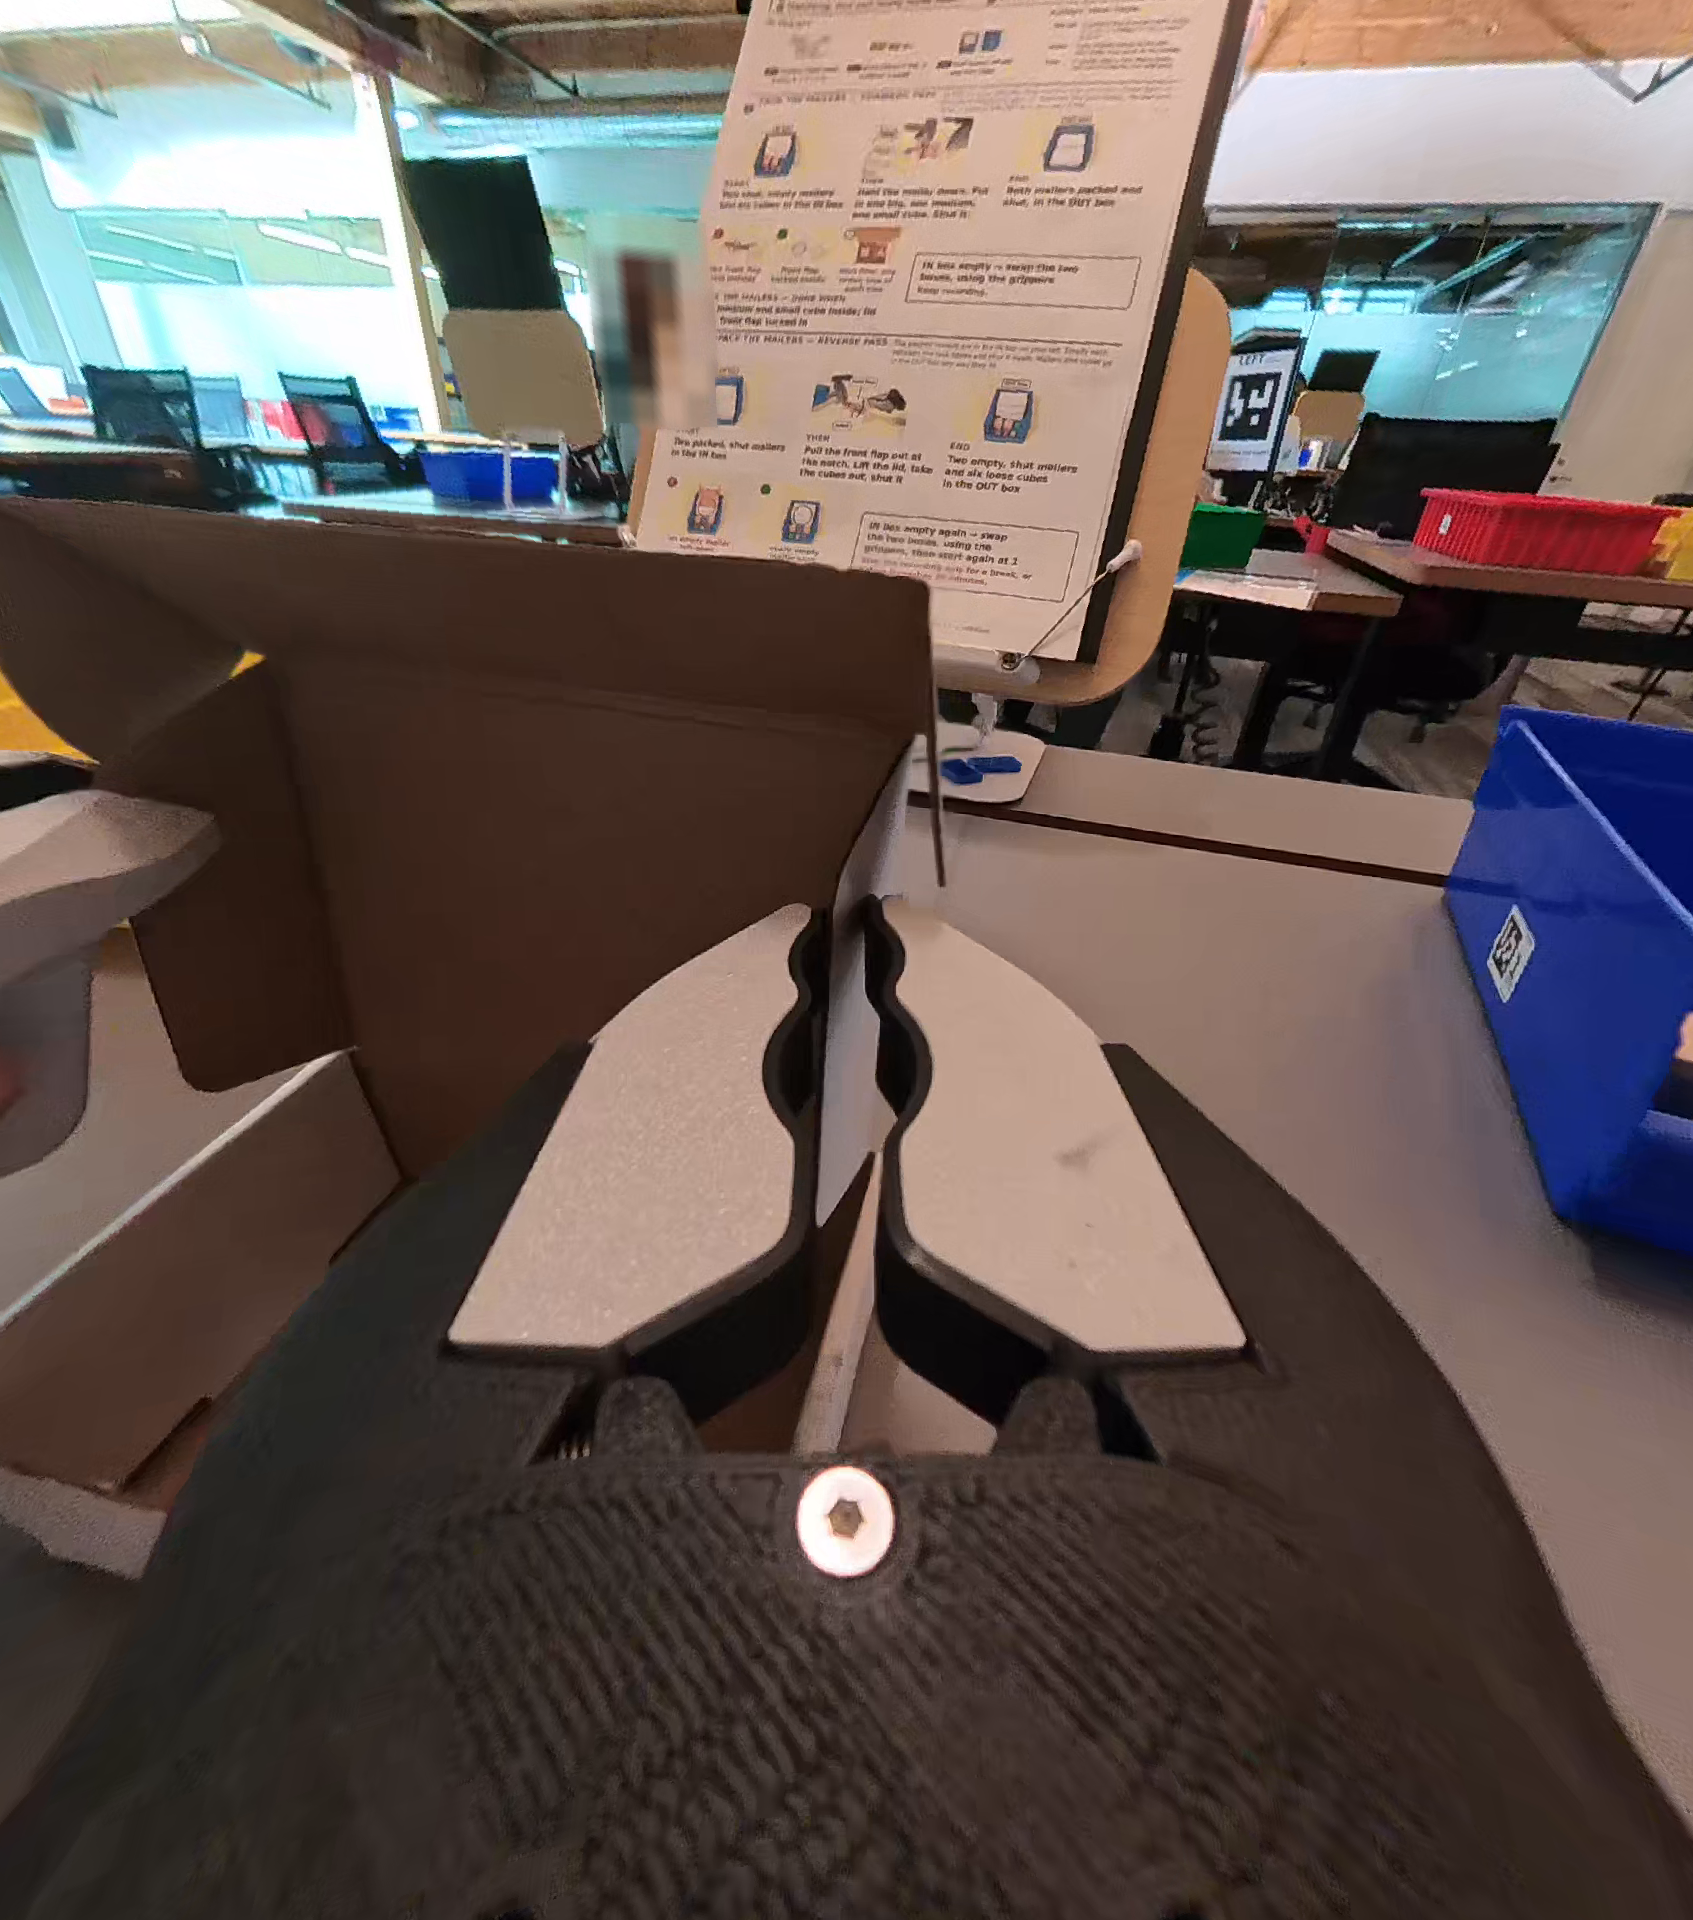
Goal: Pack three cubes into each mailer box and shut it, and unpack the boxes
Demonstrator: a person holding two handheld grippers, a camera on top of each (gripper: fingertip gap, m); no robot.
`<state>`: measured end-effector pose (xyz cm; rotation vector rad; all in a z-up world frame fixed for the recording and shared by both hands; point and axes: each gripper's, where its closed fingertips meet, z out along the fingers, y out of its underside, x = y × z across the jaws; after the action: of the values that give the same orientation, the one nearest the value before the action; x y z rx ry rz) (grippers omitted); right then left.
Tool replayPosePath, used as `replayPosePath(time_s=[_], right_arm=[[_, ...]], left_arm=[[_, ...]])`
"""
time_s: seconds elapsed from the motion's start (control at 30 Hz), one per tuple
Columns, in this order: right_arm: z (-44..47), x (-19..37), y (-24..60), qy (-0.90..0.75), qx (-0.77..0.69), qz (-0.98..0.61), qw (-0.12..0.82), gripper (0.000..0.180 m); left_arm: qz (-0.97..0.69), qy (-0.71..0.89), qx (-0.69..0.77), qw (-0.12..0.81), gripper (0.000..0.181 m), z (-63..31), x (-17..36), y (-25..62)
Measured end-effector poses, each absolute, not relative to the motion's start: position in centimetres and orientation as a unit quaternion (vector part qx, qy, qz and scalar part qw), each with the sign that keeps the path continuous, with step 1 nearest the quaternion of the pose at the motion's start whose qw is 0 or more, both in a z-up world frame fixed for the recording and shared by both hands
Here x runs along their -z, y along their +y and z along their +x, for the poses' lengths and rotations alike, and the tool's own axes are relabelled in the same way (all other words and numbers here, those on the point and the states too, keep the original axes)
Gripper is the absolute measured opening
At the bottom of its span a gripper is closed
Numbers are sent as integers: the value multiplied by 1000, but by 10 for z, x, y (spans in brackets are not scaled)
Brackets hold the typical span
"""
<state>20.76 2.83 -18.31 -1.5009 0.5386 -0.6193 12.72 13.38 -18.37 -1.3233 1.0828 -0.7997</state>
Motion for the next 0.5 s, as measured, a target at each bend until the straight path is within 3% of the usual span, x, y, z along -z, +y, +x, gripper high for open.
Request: replayPosePath(time_s=[0.5], right_arm=[[174, 199, 2, 166, 327, -732, 575, 6]], left_arm=[[-571, 483, 355, 561, 7, 94, 200, 109]])
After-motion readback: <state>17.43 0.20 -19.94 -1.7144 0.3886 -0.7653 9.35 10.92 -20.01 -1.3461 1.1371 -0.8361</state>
